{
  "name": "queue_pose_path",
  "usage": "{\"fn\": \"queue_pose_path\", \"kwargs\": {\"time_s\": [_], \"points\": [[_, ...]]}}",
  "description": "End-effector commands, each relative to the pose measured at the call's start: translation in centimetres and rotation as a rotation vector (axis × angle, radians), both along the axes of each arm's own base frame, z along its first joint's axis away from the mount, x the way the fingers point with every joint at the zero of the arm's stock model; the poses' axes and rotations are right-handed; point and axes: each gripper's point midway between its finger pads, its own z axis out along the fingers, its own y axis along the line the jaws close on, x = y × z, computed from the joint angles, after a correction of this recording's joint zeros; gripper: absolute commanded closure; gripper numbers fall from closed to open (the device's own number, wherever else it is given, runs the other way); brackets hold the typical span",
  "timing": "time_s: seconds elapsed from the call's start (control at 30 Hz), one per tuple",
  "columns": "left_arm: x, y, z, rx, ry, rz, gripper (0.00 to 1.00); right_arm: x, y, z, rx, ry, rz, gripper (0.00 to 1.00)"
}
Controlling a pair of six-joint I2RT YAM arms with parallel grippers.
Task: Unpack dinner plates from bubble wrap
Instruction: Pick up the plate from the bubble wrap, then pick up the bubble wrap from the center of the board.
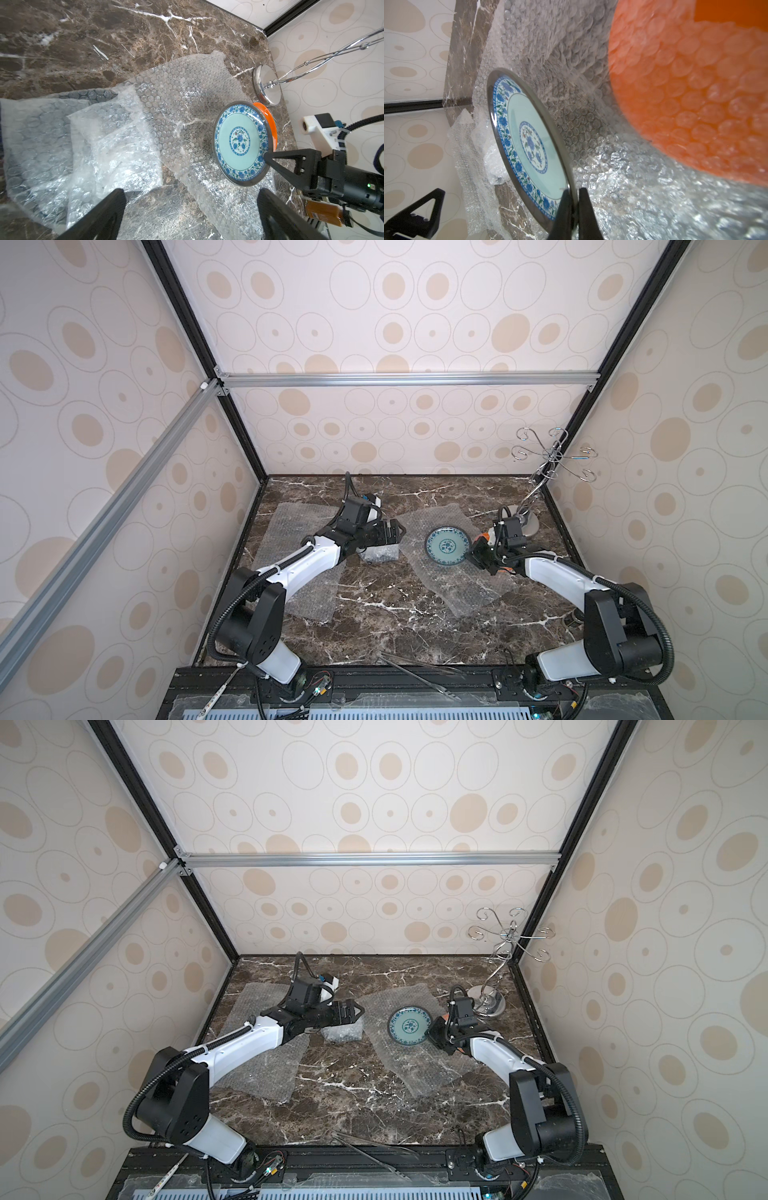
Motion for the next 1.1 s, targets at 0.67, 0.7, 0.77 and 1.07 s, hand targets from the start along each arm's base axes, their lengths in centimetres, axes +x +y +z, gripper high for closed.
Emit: {"fn": "queue_pose_path", "kwargs": {"time_s": [0.67, 0.7, 0.77, 1.07], "points": [[-6.4, -5.8, -6.0, 0.048, 0.136, -0.061, 0.02, -3.6, -6.4, 2.8, 0.093, -0.024, -0.089, 1.0], [-6.5, -6.1, -6.3, 0.052, 0.141, -0.064, 0.02, -3.6, -6.7, 2.9, 0.096, -0.027, -0.095, 1.0], [-6.7, -6.5, -6.8, 0.056, 0.151, -0.069, 0.03, -3.7, -7.1, 3.1, 0.105, -0.031, -0.1, 1.0], [-6.9, -7.5, -8.3, 0.055, 0.171, -0.071, 0.05, -3.4, -9.4, 3.3, 0.146, -0.037, -0.143, 1.0]]}}
